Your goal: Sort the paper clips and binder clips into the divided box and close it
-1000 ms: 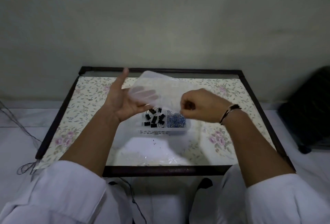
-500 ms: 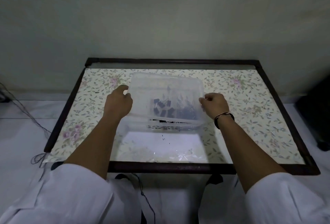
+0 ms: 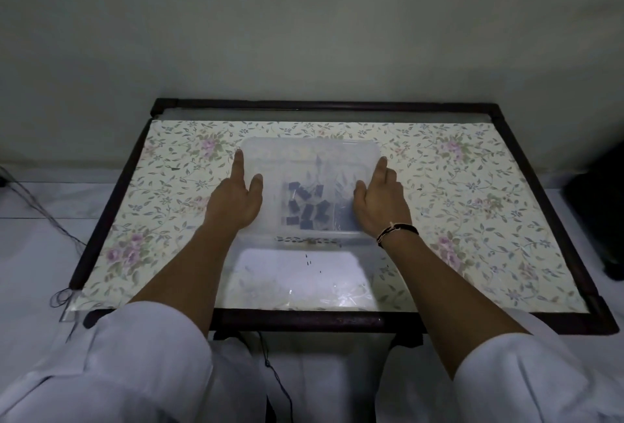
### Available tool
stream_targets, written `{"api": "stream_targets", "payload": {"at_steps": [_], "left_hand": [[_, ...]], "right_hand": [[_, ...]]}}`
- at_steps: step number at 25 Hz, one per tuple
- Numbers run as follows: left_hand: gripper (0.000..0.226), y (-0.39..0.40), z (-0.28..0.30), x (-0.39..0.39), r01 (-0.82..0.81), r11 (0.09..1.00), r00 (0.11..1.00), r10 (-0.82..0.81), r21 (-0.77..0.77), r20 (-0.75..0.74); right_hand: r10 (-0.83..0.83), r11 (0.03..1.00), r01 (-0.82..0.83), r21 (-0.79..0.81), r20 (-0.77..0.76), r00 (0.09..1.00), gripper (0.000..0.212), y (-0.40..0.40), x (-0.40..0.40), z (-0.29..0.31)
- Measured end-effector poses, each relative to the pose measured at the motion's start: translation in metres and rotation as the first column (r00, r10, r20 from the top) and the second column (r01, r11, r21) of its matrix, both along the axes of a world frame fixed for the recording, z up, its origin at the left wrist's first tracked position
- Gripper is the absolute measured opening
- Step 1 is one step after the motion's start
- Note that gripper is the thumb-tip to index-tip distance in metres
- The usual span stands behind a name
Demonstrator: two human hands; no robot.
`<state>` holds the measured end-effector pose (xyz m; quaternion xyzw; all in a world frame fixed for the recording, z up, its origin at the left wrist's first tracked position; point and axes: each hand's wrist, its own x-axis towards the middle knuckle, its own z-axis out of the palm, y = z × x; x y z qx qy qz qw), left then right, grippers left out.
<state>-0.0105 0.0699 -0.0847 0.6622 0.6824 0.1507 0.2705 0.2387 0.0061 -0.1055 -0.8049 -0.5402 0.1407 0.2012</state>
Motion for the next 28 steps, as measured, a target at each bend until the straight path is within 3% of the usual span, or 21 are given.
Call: {"api": "stream_targets", "payload": {"at_steps": [4, 10, 17, 22, 26, 28], "left_hand": [[0.070, 0.005, -0.014, 0.000, -0.001, 0.999, 0.999, 0.003, 0.038, -0.051], [0.066, 0.004, -0.014, 0.003, -0.061, 0.998, 0.994, 0.060, -0.009, -0.086], [0.053, 0.033, 0.004, 0.014, -0.116, 0.965, 0.987, 0.085, 0.235, 0.139], [0.055, 0.092, 0.007, 0.036, -0.096, 0.968, 0.986, 0.060, 0.233, 0.156], [0.058, 0.102, -0.021, 0.046, -0.130, 0.984, 0.976, 0.106, 0.119, 0.191], [0.065, 0.109, -0.019, 0.048, -0.160, 0.964, 0.985, 0.141, 0.215, 0.099]], "right_hand": [[0.006, 0.999, -0.003, -0.038, 0.092, 0.996, 0.073, 0.003, 0.000, -0.005], [-0.018, 0.993, 0.029, -0.116, 0.097, 0.995, 0.070, 0.004, 0.003, -0.001], [-0.089, 0.993, 0.086, 0.078, 0.031, 0.996, 0.049, 0.031, 0.028, 0.024], [-0.066, 0.996, 0.066, 0.063, 0.005, 0.998, 0.037, 0.094, 0.061, 0.029], [-0.056, 0.998, 0.057, 0.028, -0.033, 0.998, 0.036, 0.113, 0.076, -0.001], [-0.069, 0.991, 0.067, 0.112, 0.016, 0.998, 0.038, 0.117, 0.080, 0.003]]}}
